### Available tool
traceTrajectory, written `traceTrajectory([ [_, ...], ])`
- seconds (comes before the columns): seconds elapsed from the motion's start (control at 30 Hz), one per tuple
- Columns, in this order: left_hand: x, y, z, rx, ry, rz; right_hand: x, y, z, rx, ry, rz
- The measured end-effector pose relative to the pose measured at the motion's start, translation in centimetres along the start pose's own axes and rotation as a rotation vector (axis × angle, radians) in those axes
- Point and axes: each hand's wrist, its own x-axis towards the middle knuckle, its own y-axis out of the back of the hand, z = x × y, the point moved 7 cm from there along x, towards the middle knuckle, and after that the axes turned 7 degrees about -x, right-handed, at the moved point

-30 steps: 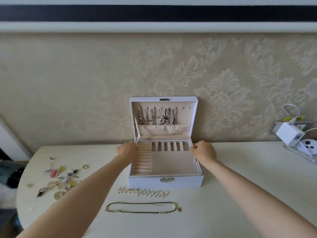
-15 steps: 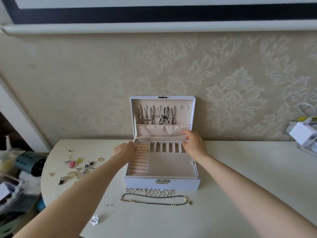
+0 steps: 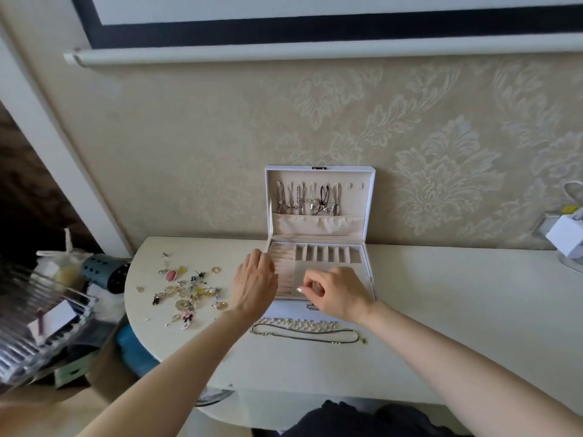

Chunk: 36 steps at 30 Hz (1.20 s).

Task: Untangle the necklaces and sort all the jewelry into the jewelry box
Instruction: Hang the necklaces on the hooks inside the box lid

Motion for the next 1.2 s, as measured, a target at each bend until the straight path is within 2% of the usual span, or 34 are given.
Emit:
traceTrajectory([
  [0.13,-3.2,-0.7,1.0,-0.075,-0.141,-0.062,-2.6,-2.0,-1.2,-0.17,0.115,-0.14],
  [0.3,-4.4,-0.5,2.1,0.01,-0.276,0.004,-5.0,-4.4,1.0,-0.31,-0.038,-0.455],
  [0.4,-5.3,-2.2,2.3,-0.015,-0.27,-0.122,-5.8,-5.4,0.5,-0.389,-0.03,-0.519],
  [0.47,-5.9,-3.8,2.0,0.064,-0.158,-0.279,-6.2,-5.7,0.0,-0.439,-0.008,-0.542],
  [0.6,-6.7,-5.5,1.4,0.272,-0.015,-0.432,-6.4,-5.9,0.5,-0.421,-0.09,-0.503],
  [0.77,-6.7,-5.8,1.2,0.269,0.028,-0.435,-6.2,-5.3,0.2,-0.331,-0.114,-0.472],
  [0.9,-6.8,-5.4,1.8,0.22,0.021,-0.409,-5.6,-3.5,0.1,-0.152,-0.143,-0.297],
  [1.03,-6.4,-4.4,2.4,0.152,-0.015,-0.307,-4.2,-1.2,0.0,0.047,-0.23,-0.14],
  [1.2,-4.7,-0.8,3.3,-0.027,-0.058,-0.059,-1.7,0.6,0.5,0.417,-0.411,-0.117],
])
